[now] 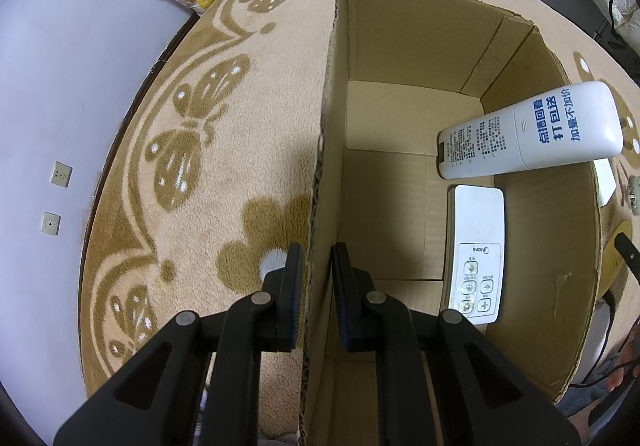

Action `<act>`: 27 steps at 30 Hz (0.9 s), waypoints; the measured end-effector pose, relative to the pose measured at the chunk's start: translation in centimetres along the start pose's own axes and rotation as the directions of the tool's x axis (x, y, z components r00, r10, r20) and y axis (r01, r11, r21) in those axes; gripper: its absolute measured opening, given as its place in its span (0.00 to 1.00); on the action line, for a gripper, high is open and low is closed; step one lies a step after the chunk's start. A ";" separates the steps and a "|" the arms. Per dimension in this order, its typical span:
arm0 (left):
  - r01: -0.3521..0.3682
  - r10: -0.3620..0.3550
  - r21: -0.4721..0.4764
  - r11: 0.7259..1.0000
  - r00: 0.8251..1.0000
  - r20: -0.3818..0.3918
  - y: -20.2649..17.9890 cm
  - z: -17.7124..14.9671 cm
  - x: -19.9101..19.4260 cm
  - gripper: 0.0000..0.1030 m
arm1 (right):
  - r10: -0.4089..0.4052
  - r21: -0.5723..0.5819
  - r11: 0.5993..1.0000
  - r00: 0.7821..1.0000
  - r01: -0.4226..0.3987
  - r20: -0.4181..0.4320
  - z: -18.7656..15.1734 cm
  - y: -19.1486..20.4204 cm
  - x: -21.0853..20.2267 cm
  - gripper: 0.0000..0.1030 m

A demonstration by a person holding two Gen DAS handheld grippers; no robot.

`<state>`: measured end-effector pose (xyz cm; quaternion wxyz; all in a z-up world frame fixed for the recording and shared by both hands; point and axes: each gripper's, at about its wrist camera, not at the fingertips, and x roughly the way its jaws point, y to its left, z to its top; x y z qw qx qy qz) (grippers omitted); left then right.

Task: Organize rigid objects
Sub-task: 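Move the right tool back to the items and approach the yellow oval paddle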

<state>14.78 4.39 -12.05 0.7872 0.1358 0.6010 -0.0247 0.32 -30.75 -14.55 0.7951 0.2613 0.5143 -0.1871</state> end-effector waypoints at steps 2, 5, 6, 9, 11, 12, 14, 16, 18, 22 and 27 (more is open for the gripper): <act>-0.001 0.001 0.001 1.000 1.000 0.000 0.0 0.0 0.0 0.14 | -0.019 -0.002 1.000 1.000 0.019 -0.019 -0.2 -0.2 0.4 0.86; -0.001 0.001 0.000 1.000 1.000 0.000 0.0 0.0 -0.1 0.14 | -0.028 -0.003 1.000 0.999 0.028 -0.024 -0.3 -0.2 0.6 0.86; 0.000 0.000 0.001 1.000 1.000 0.001 0.0 0.0 -0.1 0.14 | -0.031 -0.008 1.000 0.999 0.031 -0.025 -0.3 -0.2 0.6 0.86; -0.003 0.003 0.002 1.000 1.000 0.001 0.0 -0.1 -0.1 0.14 | -0.050 -0.013 0.999 0.998 0.050 -0.038 -0.5 -0.1 0.9 0.86; -0.008 0.008 0.005 1.000 1.000 0.002 -0.1 -0.1 -0.1 0.14 | -0.051 0.011 0.999 0.996 0.052 -0.066 -0.7 -0.5 1.4 0.86; -0.009 0.009 0.006 1.000 1.000 0.003 -0.1 -0.2 -0.1 0.14 | -0.041 0.033 0.998 0.996 0.044 -0.080 -0.8 -0.8 1.6 0.86; -0.008 0.008 0.005 1.000 1.000 0.002 0.0 -0.2 -0.1 0.14 | -0.042 0.038 0.998 0.996 0.045 -0.076 -0.9 -0.7 1.7 0.85; -0.005 0.005 0.002 1.000 1.000 0.001 0.0 -0.2 -0.1 0.14 | -0.051 0.031 0.998 0.996 0.054 -0.078 -0.9 -0.5 1.9 0.85; -0.005 0.005 0.001 1.000 1.000 0.001 0.0 -0.2 -0.1 0.14 | -0.066 0.023 0.997 0.995 0.068 -0.073 -1.1 -0.3 2.1 0.84; -0.007 0.007 0.002 1.000 1.000 0.000 0.1 -0.1 -0.1 0.14 | -0.105 0.004 0.994 0.993 0.106 -0.061 -1.2 0.4 2.6 0.83; -0.011 0.010 0.005 1.000 1.000 0.001 0.0 -0.1 -0.1 0.14 | -0.192 -0.038 0.981 0.981 0.192 -0.017 -1.8 1.8 2.7 0.71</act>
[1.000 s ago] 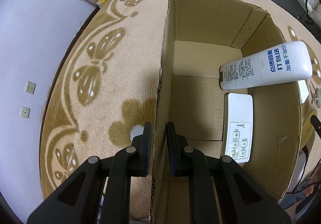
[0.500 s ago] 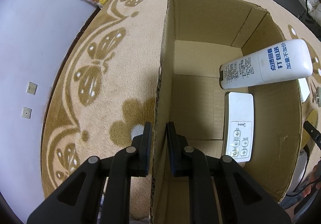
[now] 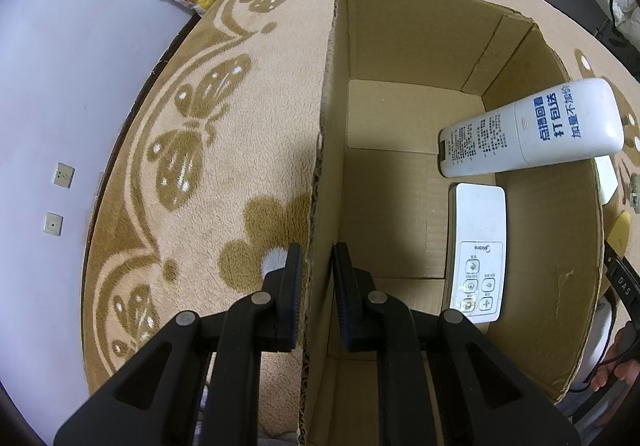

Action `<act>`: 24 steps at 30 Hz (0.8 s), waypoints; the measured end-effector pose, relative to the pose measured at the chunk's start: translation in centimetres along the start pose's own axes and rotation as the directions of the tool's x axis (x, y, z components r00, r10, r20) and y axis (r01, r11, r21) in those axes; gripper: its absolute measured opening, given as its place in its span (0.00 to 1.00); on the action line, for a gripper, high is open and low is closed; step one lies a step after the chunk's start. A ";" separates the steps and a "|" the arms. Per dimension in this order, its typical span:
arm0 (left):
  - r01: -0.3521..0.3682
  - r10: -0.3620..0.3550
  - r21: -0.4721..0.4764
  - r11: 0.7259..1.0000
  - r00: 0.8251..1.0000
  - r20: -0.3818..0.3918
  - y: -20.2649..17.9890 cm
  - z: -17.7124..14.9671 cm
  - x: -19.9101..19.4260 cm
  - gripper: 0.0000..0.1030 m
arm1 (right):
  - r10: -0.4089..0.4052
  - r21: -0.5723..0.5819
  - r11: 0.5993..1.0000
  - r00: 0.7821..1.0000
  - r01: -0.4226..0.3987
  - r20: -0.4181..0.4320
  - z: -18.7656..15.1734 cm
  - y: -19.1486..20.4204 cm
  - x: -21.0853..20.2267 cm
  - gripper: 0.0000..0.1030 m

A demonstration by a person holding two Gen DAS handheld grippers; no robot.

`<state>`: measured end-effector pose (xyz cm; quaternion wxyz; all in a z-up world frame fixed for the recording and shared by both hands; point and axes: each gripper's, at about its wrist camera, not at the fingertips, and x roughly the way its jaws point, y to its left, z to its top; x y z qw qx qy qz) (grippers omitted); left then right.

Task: Organize rigid objects
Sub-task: 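Move the right tool back to the items and approach the yellow oval paddle, then close the right gripper on the yellow paddle and lift it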

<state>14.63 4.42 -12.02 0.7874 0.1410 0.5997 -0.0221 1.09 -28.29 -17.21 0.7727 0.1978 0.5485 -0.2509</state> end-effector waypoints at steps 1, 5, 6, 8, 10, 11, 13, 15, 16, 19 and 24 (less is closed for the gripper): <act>-0.001 0.001 0.000 1.000 1.000 0.000 0.0 0.0 0.0 0.15 | -0.011 -0.016 1.000 1.000 0.011 0.005 -0.1 0.3 -0.1 0.70; 0.008 -0.008 -0.009 1.000 1.000 -0.002 0.1 0.0 0.0 0.15 | -0.021 -0.033 0.999 0.999 0.022 0.027 -0.2 0.7 -0.3 0.65; 0.009 -0.009 -0.009 1.000 1.000 -0.002 0.1 0.0 0.1 0.15 | -0.018 -0.030 0.999 0.999 0.019 0.046 -0.3 0.7 -0.4 0.64; 0.007 -0.007 -0.008 1.000 1.000 -0.002 0.2 0.0 0.1 0.15 | -0.017 -0.036 0.999 0.998 0.019 0.060 -0.2 0.8 -0.5 0.61; 0.005 -0.005 -0.007 1.000 1.000 -0.002 0.1 0.0 0.1 0.15 | -0.013 -0.031 0.999 0.997 0.015 0.076 -0.4 0.6 -0.8 0.61; 0.005 -0.005 -0.007 1.000 1.000 -0.002 0.1 0.0 0.1 0.15 | -0.007 -0.023 1.000 0.997 0.009 0.083 -0.3 0.5 -0.9 0.61; 0.004 -0.004 -0.006 1.000 1.000 -0.001 0.1 0.0 0.1 0.15 | 0.001 -0.010 1.000 0.996 0.000 0.085 0.3 0.7 -0.7 0.61; 0.002 -0.002 -0.005 1.000 1.000 0.001 0.0 -0.1 0.1 0.15 | 0.015 0.008 1.000 0.995 -0.016 0.095 0.6 0.1 -0.9 0.61; 0.003 -0.003 -0.006 1.000 1.000 0.000 0.1 -0.1 0.1 0.15 | 0.021 0.013 1.000 0.995 -0.022 0.099 0.9 0.0 -1.0 0.61; 0.003 -0.003 -0.008 1.000 1.000 -0.001 0.1 0.0 0.1 0.15 | 0.058 0.037 0.997 0.991 -0.063 0.118 1.1 -0.7 -1.4 0.61; 0.007 -0.007 -0.012 1.000 1.000 -0.002 0.2 0.0 0.1 0.15 | 0.143 0.055 0.987 0.979 -0.152 0.144 1.5 -1.0 -2.3 0.61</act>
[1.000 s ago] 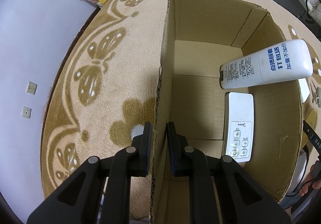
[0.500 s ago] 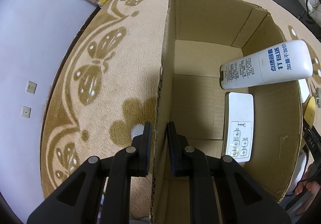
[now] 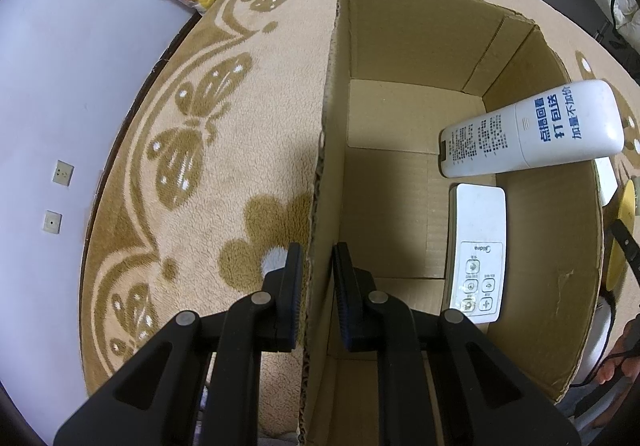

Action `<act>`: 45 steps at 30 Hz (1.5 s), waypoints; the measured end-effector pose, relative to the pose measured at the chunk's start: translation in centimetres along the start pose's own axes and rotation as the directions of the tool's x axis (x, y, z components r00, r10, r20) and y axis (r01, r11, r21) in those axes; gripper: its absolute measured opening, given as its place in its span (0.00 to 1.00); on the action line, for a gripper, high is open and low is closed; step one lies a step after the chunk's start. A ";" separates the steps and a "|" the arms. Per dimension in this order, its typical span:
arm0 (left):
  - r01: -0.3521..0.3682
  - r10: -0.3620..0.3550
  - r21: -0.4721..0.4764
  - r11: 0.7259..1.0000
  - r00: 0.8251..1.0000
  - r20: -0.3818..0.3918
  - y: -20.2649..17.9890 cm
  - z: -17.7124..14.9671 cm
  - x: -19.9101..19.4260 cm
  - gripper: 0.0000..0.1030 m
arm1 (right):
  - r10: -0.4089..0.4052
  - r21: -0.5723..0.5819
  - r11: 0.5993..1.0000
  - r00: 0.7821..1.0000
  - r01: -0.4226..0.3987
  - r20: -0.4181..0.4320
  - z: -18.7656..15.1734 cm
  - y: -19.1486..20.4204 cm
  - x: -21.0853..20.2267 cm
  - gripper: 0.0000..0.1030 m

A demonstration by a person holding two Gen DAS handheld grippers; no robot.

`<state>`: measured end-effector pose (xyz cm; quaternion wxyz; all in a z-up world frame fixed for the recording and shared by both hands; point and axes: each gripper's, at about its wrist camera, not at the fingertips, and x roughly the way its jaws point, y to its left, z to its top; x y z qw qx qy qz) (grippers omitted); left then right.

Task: Organize rigid objects
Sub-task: 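Close the right gripper on the yellow paddle and lift it, then carry the yellow paddle over the box and release it inside with the right gripper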

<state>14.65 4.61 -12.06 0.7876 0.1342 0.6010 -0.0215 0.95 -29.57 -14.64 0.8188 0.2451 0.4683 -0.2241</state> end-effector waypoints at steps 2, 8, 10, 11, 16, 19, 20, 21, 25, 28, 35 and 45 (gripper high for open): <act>-0.002 0.002 0.002 1.000 1.000 0.000 0.0 0.0 0.0 0.15 | 0.016 -0.008 1.000 1.000 -0.016 0.016 0.2 0.3 -0.5 0.61; -0.012 0.012 0.010 1.000 1.000 0.003 -0.2 0.0 0.0 0.15 | 0.073 -0.032 0.997 0.996 -0.072 0.047 1.4 1.5 -1.6 0.61; -0.009 0.009 0.007 1.000 1.000 0.002 -0.3 0.0 0.0 0.15 | 0.086 -0.045 0.996 0.994 -0.083 0.061 1.9 2.0 -2.0 0.61; -0.008 0.008 0.006 1.000 1.000 0.002 -0.3 0.0 0.0 0.15 | 0.092 -0.054 0.995 0.994 -0.088 0.067 2.2 2.4 -2.2 0.61; -0.012 0.012 0.009 1.000 1.000 0.003 -0.4 0.0 -0.1 0.15 | 0.141 -0.092 0.987 0.987 -0.133 0.080 3.2 4.3 -3.2 0.61; -0.007 0.007 0.006 1.000 1.000 0.002 -0.3 0.0 -0.1 0.15 | 0.171 -0.139 0.978 0.981 -0.158 0.091 3.7 6.2 -4.0 0.61; -0.005 0.005 0.005 1.000 1.000 0.001 -0.3 0.0 -0.1 0.15 | 0.181 -0.153 0.974 0.979 -0.165 0.095 3.9 6.8 -4.3 0.61; -0.005 0.005 0.004 1.000 1.000 0.001 -0.2 0.0 -0.1 0.15 | 0.193 -0.168 0.970 0.976 -0.175 0.098 4.0 7.5 -4.6 0.61; -0.009 0.009 0.008 1.000 1.000 0.002 -0.2 0.0 -0.1 0.15 | 0.257 -0.215 0.949 0.961 -0.232 0.098 4.5 10.3 -5.9 0.61; -0.009 0.009 0.008 1.000 1.000 0.002 -0.2 0.0 -0.1 0.15 | 0.315 -0.242 0.927 0.945 -0.286 0.089 4.6 12.3 -6.8 0.61; -0.004 0.004 0.004 1.000 1.000 0.001 -0.1 0.0 0.0 0.15 | 0.421 -0.286 0.877 0.904 -0.386 0.074 4.2 15.4 -9.4 0.61; 0.004 -0.004 -0.002 1.000 1.000 0.000 0.0 0.1 0.0 0.15 | 0.524 -0.324 0.796 0.850 -0.511 -0.053 1.2 16.9 -8.7 0.61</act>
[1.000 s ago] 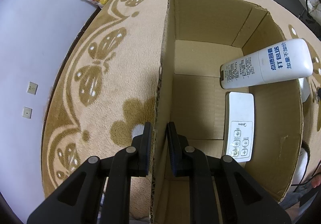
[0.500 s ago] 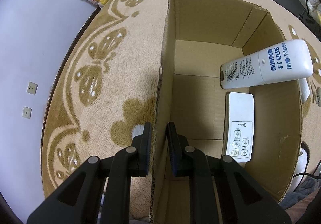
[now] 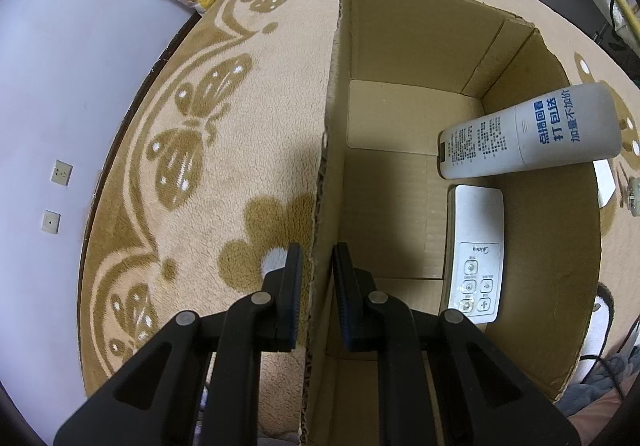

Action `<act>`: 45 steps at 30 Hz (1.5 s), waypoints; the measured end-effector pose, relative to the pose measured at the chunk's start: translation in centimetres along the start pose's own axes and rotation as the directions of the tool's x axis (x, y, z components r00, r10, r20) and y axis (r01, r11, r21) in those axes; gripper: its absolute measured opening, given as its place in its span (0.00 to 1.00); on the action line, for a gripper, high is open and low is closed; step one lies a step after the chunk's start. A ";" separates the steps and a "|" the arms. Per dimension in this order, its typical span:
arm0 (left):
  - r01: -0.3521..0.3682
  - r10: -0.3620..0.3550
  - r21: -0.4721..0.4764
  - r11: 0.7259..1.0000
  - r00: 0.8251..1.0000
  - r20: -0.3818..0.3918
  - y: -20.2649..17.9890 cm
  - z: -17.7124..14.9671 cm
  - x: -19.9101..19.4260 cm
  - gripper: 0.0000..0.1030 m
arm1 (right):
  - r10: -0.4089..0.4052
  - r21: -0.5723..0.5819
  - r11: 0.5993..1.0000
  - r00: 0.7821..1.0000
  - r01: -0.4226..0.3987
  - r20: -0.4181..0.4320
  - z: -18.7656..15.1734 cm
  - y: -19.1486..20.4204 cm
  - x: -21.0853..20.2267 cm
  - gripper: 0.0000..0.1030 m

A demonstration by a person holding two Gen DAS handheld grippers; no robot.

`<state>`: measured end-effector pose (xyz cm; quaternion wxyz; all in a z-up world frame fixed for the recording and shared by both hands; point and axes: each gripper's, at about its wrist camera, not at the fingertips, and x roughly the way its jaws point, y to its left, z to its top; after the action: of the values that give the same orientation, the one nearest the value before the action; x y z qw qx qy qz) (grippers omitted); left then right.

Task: Organize rigid objects
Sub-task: 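Carry the yellow paddle over the box and release it inside with the right gripper, then move the right tool back and approach the keyring with the gold tag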

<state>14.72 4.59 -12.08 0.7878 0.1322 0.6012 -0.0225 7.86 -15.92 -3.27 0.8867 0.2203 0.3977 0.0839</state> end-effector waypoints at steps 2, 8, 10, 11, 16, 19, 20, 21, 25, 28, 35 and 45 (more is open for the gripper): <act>0.002 -0.002 -0.002 1.000 1.000 -0.001 0.0 0.0 0.0 0.15 | 0.015 -0.006 1.000 1.000 -0.015 -0.020 -0.5 0.1 0.4 0.61; -0.007 0.007 0.003 1.000 1.000 0.000 0.0 0.0 0.1 0.15 | 0.013 -0.037 0.999 0.998 -0.015 -0.057 -2.2 0.6 1.2 0.61; -0.010 0.010 0.005 1.000 1.000 0.002 -0.1 0.1 0.0 0.15 | 0.004 -0.052 0.999 0.998 -0.007 -0.067 -2.3 0.8 1.4 0.61; -0.011 0.011 0.006 1.000 1.000 0.002 -0.1 0.0 0.0 0.15 | -0.010 -0.064 0.998 0.997 0.005 -0.072 -2.4 0.9 1.6 0.61; -0.011 0.011 0.004 1.000 1.000 0.003 -0.1 0.0 -0.1 0.15 | -0.028 -0.088 0.996 0.996 0.021 -0.080 -2.7 1.4 1.9 0.61; -0.011 0.011 0.005 1.000 1.000 0.004 -0.2 0.0 -0.1 0.15 | -0.039 -0.097 0.995 0.996 0.031 -0.082 -2.8 1.5 2.1 0.61; -0.011 0.011 0.005 1.000 1.000 0.004 -0.2 0.0 -0.1 0.15 | -0.037 -0.094 0.995 0.996 0.029 -0.086 -2.7 1.4 2.2 0.61; -0.010 0.010 0.004 1.000 1.000 0.004 -0.2 0.0 -0.1 0.15 | -0.032 -0.088 0.996 0.995 0.024 -0.090 -2.7 1.4 2.3 0.61; -0.008 0.008 0.002 1.000 1.000 0.003 -0.2 0.0 -0.2 0.15 | -0.046 -0.087 0.995 0.994 0.038 -0.097 -2.6 1.5 2.4 0.62; -0.006 0.006 0.000 1.000 1.000 0.003 -0.1 0.0 -0.3 0.15 | -0.032 -0.059 0.998 0.995 0.027 -0.096 -2.6 1.1 2.1 0.62; -0.008 0.008 -0.006 1.000 1.000 0.009 -0.1 0.1 -0.7 0.15 | -0.038 -0.046 0.998 0.998 0.036 -0.050 -2.1 0.2 0.1 0.83; -0.011 0.011 -0.006 1.000 1.000 0.011 0.0 0.1 -0.9 0.15 | -0.154 -0.036 0.988 0.988 0.153 -0.028 -2.0 -3.2 -1.7 0.89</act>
<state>14.59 4.41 -11.18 0.7916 0.1332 0.5961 -0.0171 5.10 -18.64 -4.76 0.8878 0.1728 0.4257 0.0256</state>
